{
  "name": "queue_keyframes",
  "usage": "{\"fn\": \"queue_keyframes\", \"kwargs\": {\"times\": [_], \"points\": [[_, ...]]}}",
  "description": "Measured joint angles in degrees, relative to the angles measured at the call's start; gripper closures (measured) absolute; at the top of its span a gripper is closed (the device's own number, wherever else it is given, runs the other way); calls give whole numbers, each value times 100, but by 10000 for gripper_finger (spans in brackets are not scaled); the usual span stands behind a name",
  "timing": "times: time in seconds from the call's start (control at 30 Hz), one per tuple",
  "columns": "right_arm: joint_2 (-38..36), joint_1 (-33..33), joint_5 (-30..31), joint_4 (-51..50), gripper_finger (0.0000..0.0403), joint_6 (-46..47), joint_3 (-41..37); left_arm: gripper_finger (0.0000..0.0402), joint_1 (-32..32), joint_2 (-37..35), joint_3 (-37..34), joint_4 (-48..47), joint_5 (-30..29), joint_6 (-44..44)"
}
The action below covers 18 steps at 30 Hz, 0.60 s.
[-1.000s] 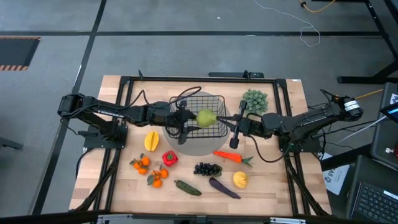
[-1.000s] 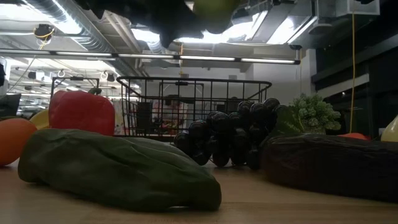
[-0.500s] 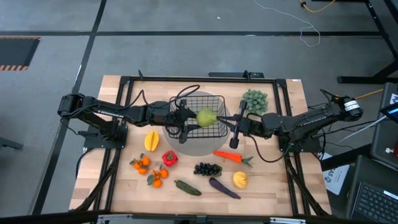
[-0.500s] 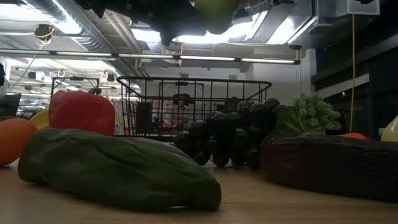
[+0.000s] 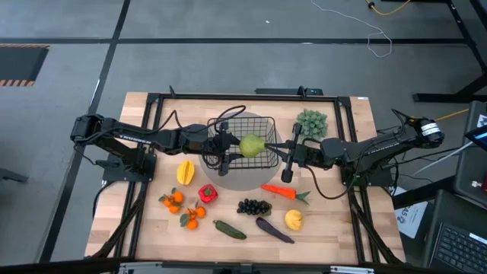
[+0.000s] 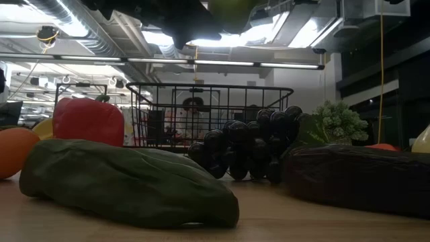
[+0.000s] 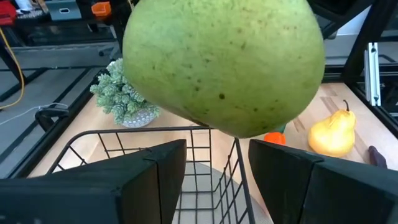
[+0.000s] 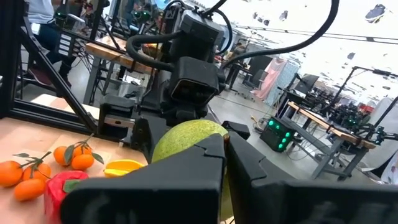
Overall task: Build produce basket
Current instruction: Put the green pear into the black wire basket
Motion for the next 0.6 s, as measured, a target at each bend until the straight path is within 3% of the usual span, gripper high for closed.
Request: {"fn": "queue_keyframes", "kwargs": {"times": [0.6], "points": [[0,-2,-330,26,403,114,0,239,0,2,0,61,2,9]]}}
